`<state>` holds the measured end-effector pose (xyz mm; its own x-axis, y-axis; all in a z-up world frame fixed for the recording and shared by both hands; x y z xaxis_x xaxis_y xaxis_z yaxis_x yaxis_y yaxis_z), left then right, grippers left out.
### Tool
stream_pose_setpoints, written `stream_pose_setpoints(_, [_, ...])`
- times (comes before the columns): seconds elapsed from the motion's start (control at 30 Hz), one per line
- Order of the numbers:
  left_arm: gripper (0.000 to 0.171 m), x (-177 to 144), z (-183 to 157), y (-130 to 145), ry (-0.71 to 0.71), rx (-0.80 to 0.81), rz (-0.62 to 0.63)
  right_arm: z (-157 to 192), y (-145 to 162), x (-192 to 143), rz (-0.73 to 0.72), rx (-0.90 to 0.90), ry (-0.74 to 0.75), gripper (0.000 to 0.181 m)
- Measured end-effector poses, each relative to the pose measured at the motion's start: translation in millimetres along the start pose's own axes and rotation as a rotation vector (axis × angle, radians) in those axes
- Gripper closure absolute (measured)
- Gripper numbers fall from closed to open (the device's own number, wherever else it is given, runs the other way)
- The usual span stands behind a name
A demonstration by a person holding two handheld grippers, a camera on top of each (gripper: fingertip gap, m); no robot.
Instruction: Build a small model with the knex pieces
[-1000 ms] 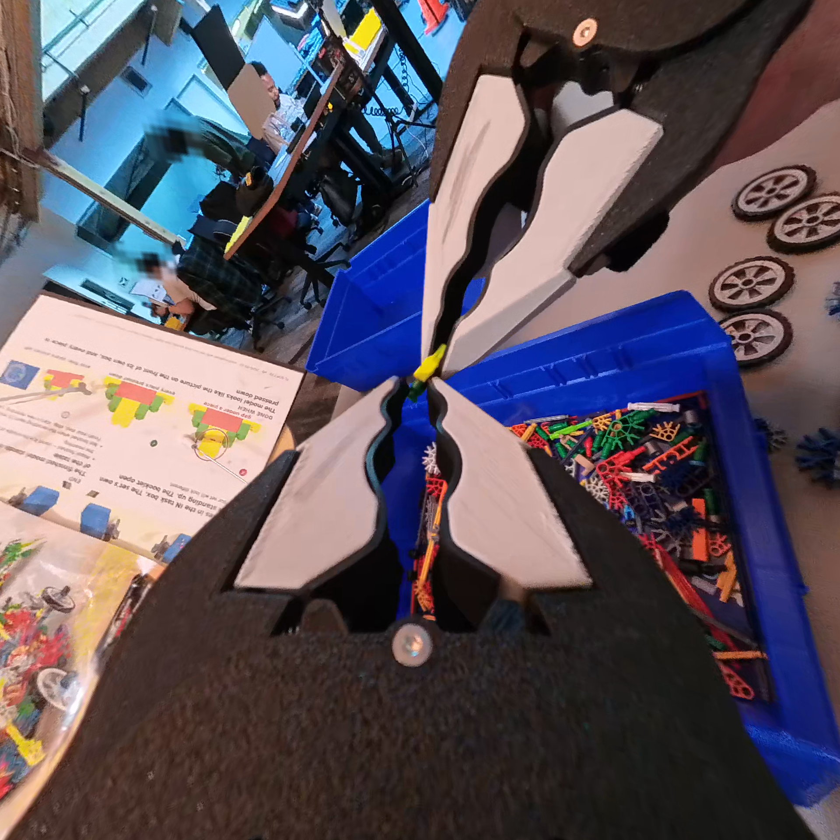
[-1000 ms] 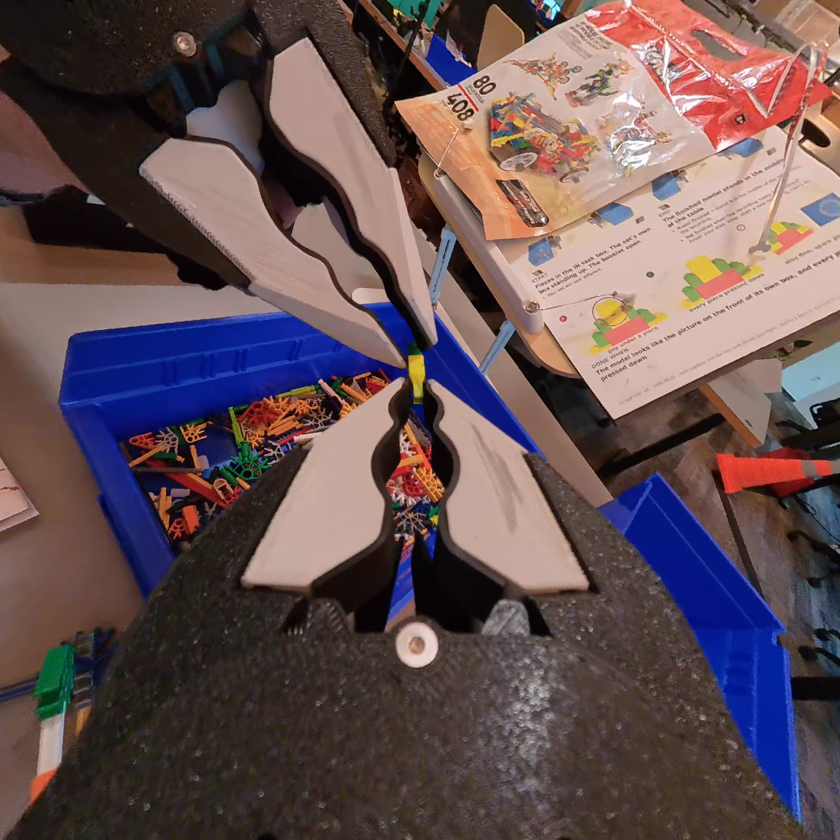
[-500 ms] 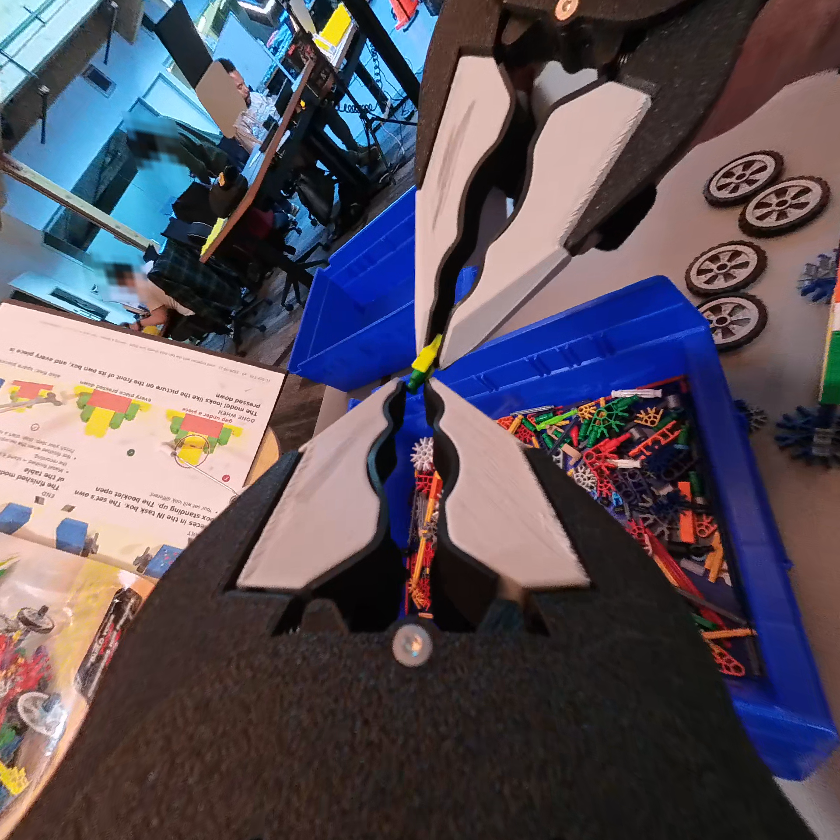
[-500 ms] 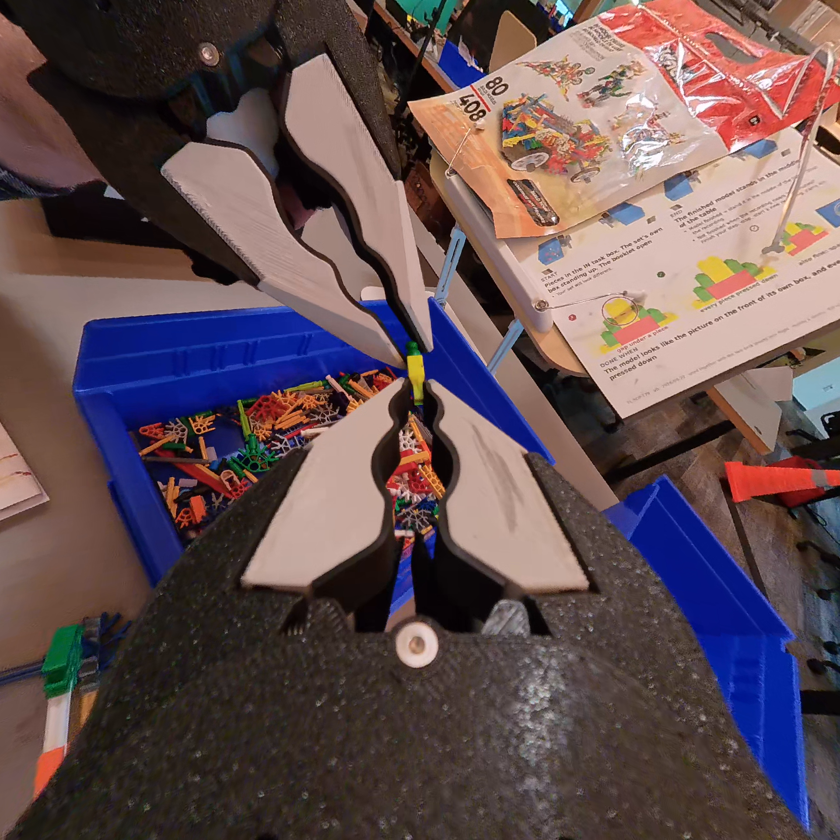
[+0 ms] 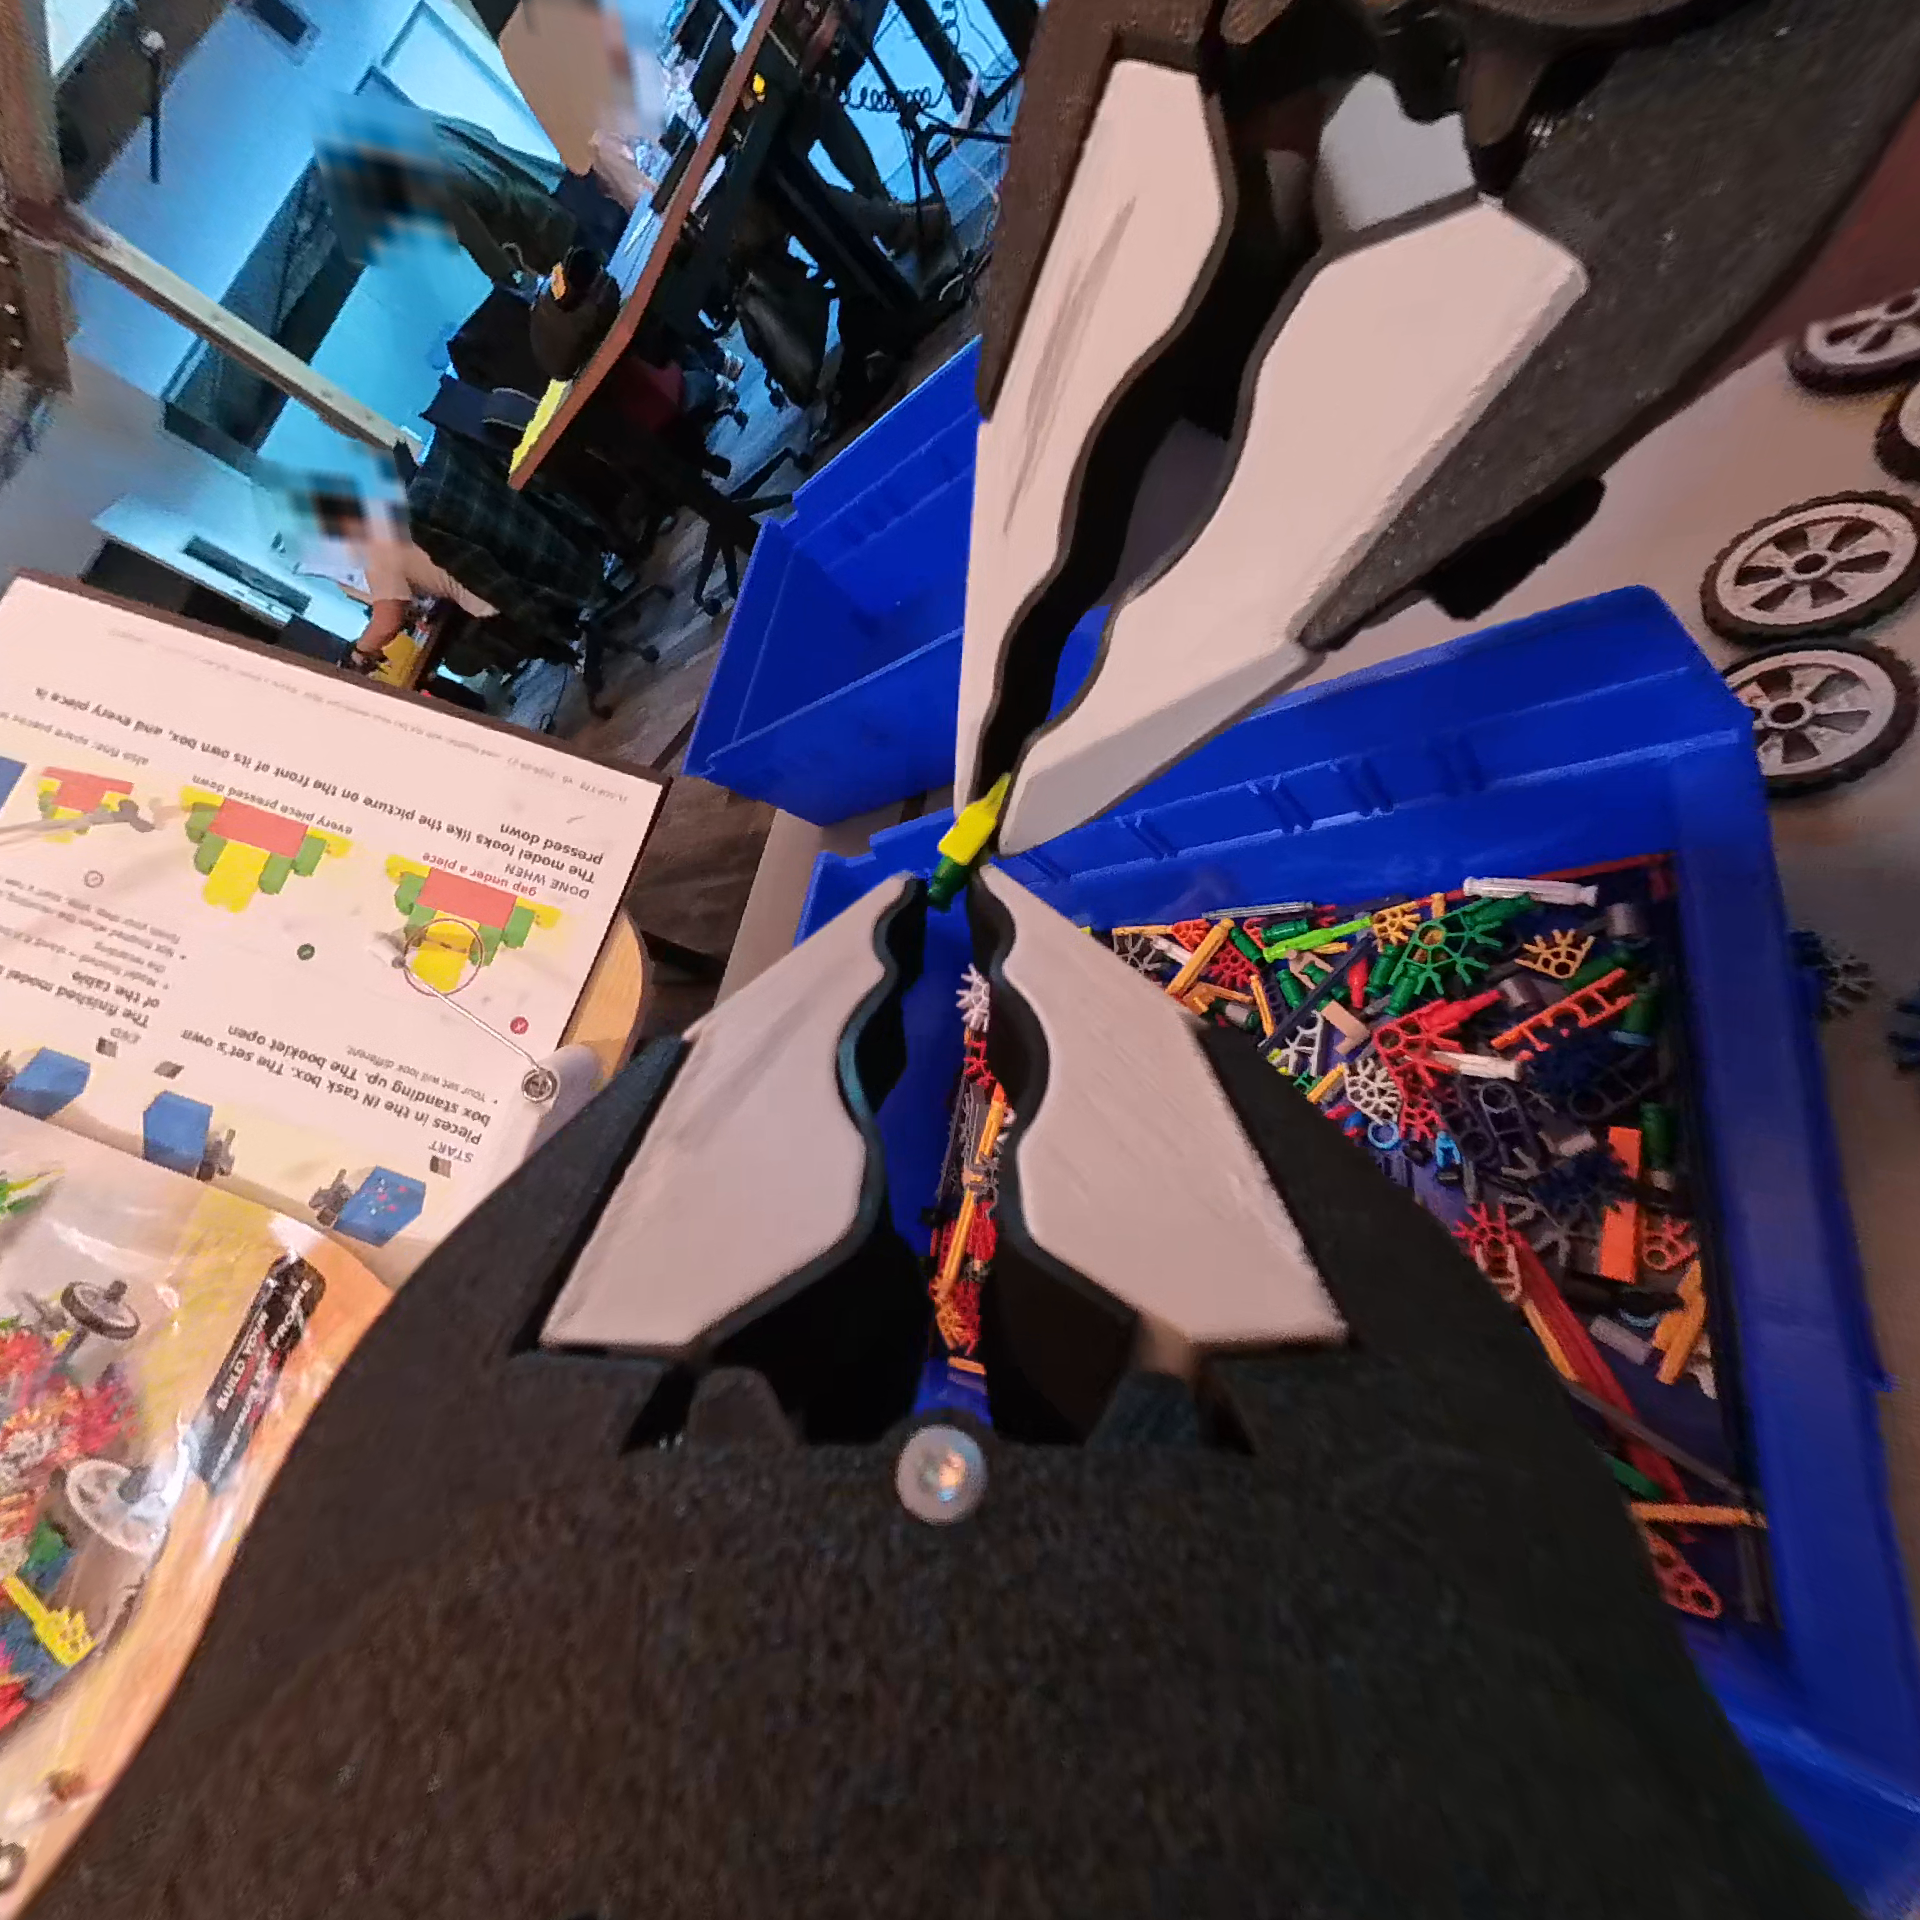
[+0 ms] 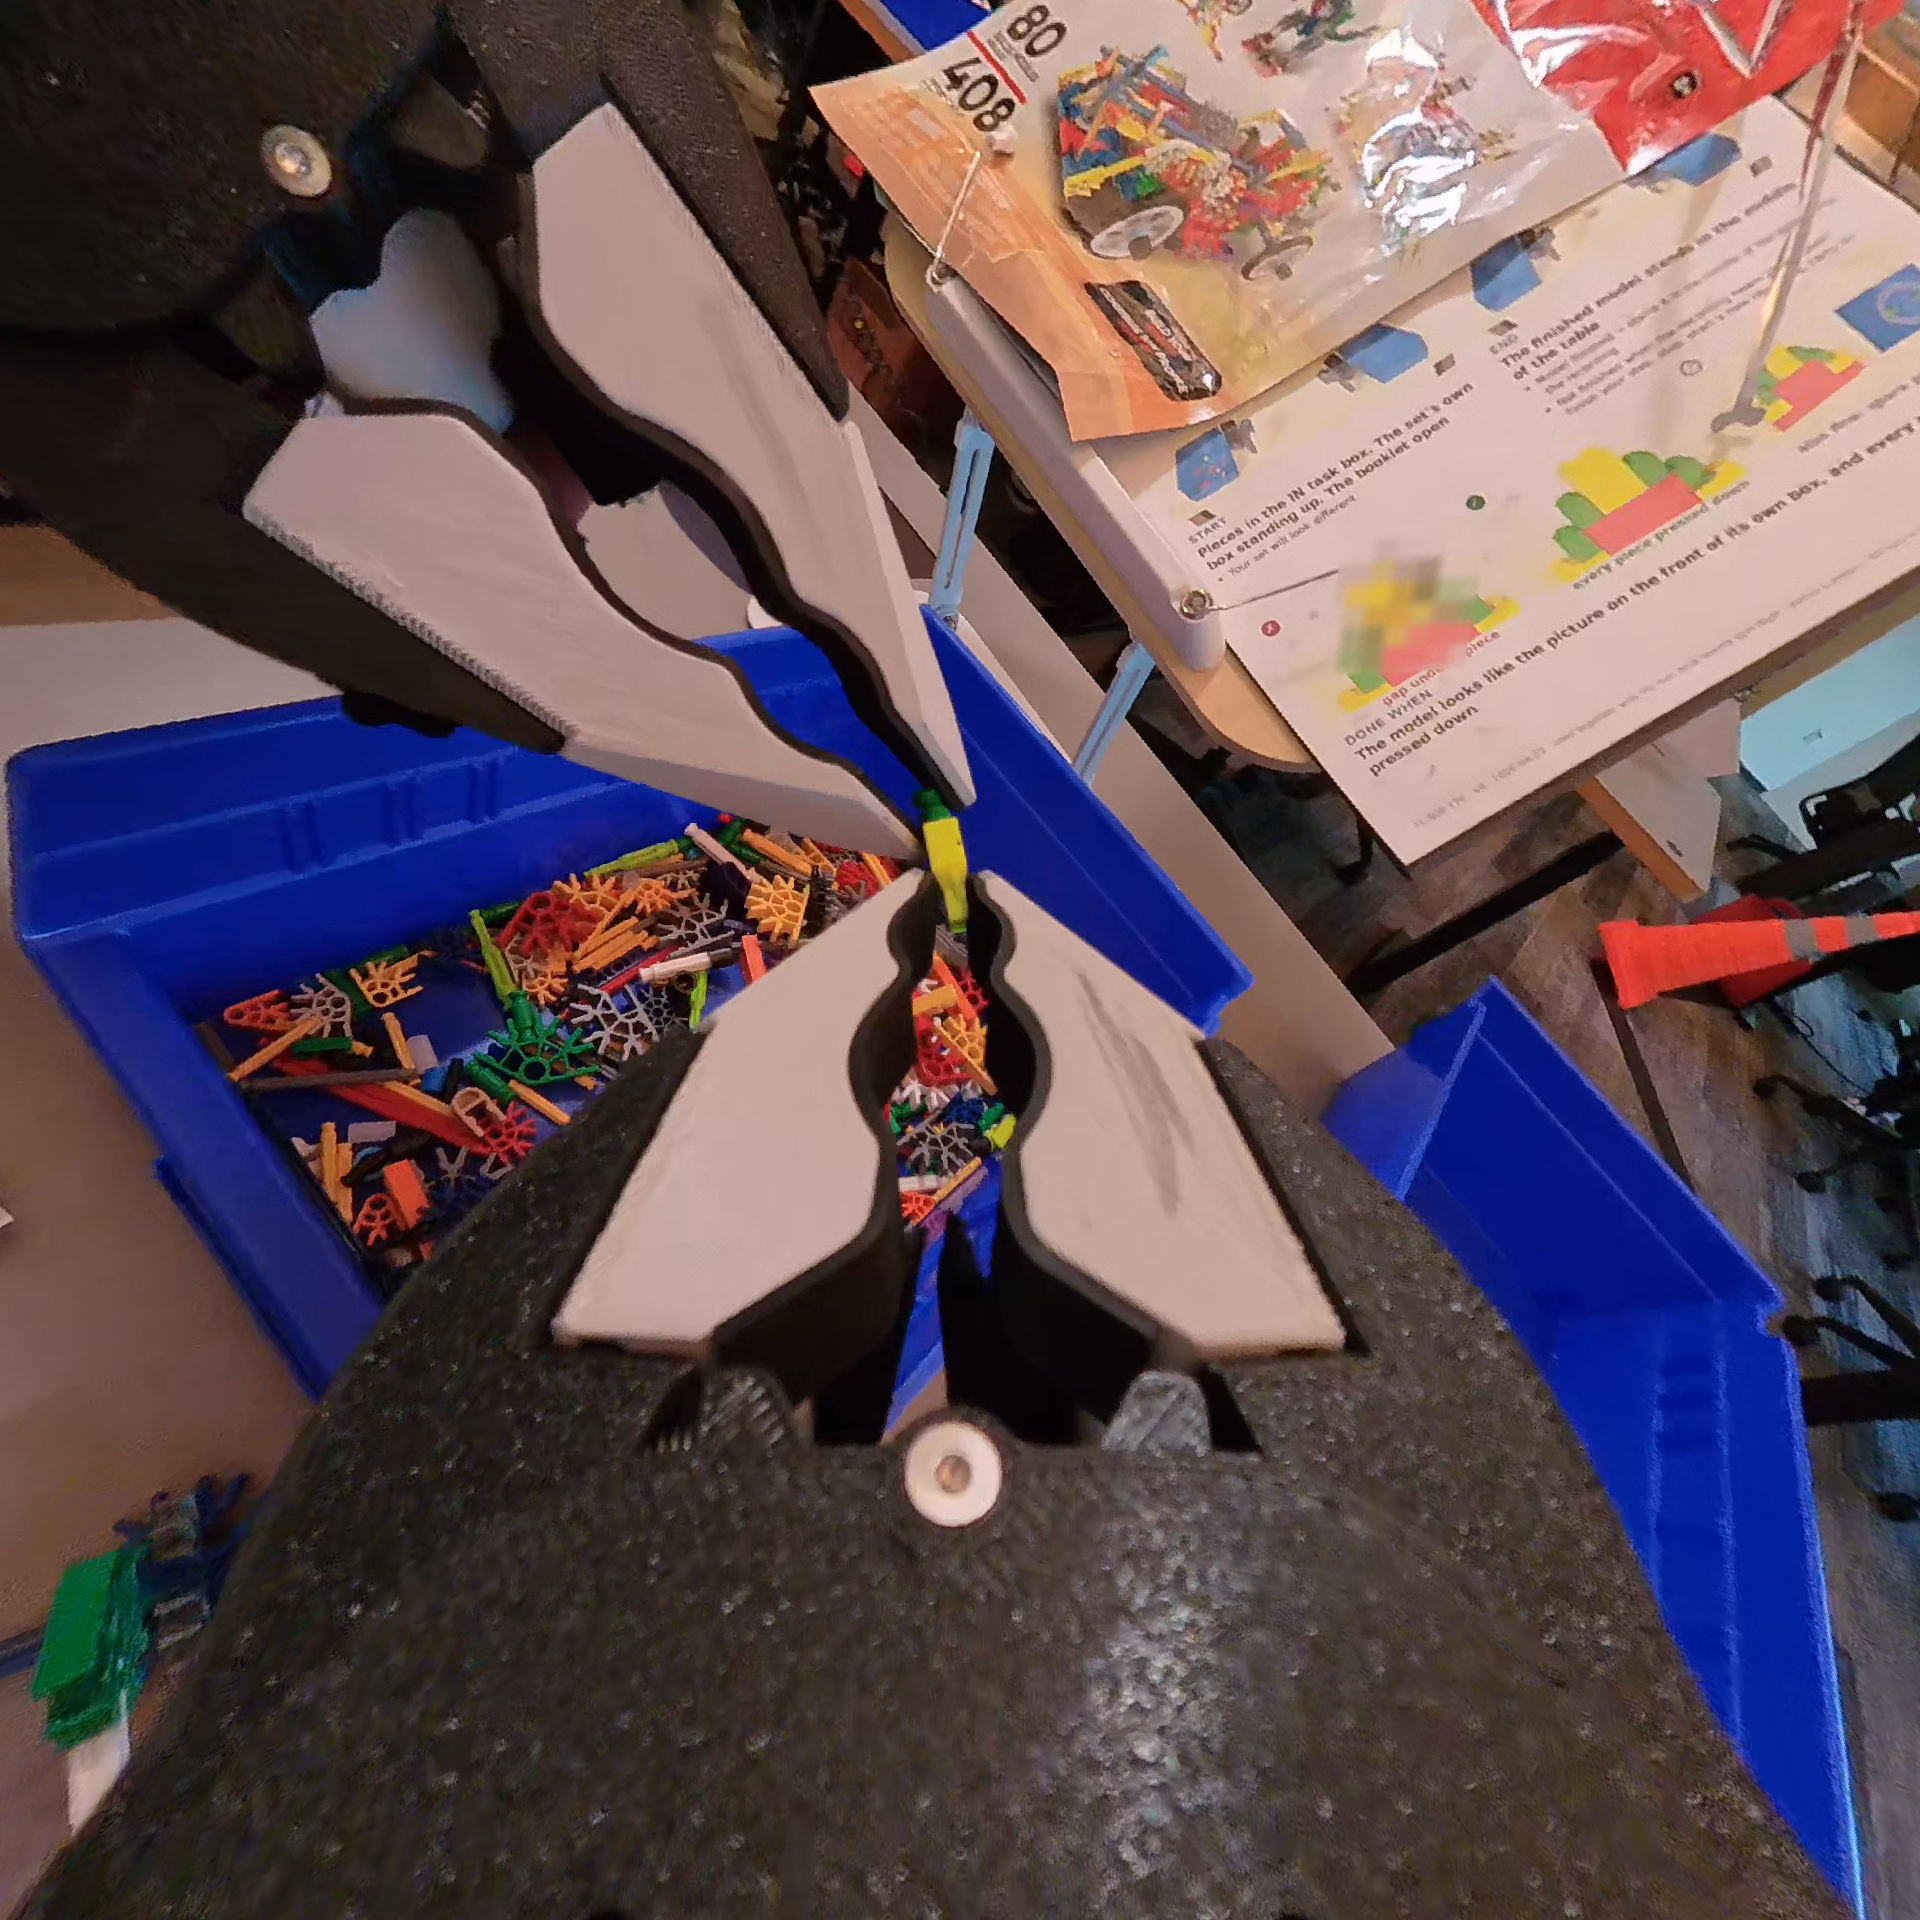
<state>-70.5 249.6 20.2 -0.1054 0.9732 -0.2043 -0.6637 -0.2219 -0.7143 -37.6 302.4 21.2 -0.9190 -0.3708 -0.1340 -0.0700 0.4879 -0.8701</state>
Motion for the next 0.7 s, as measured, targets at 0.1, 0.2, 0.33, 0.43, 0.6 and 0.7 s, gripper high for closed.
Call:
stream_pose_setpoints(0.1, [0.166,4,0,3,-0.042,-0.010,0.035,-1,3,4,0.016,0.019,0.030,0.180])
stream_pose_setpoints(0.2, [0.168,7,0,7,-0.068,-0.031,0.048,-2,6,8,0.034,0.023,0.061,0.180])
stream_pose_setpoints(0.33, [0.169,11,1,13,-0.107,-0.036,0.089,-3,9,15,0.059,0.026,0.094,0.180])
stream_pose_setpoints(0.43, [0.169,13,2,19,-0.110,-0.070,0.105,-1,13,20,0.084,0.016,0.115,0.180])
stream_pose_setpoints(0.6, [0.170,15,1,29,-0.099,-0.078,0.162,1,18,28,0.120,0.020,0.116,0.180])
stream_pose_setpoints(0.7, [0.169,16,2,35,-0.072,-0.112,0.181,1,22,34,0.147,0.047,0.095,0.179])
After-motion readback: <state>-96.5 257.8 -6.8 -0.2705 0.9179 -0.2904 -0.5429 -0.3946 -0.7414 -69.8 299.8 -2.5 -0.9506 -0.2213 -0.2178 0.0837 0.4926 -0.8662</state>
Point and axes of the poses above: each gripper's, where its closed fingertips meet, x out along the fingers, y out of its underside, z = x × y across the jaws, the point moved 5 cm from there along -x, back along the fingers, and after that the axes turned 13 degrees about -z, right-handed, at the moved point
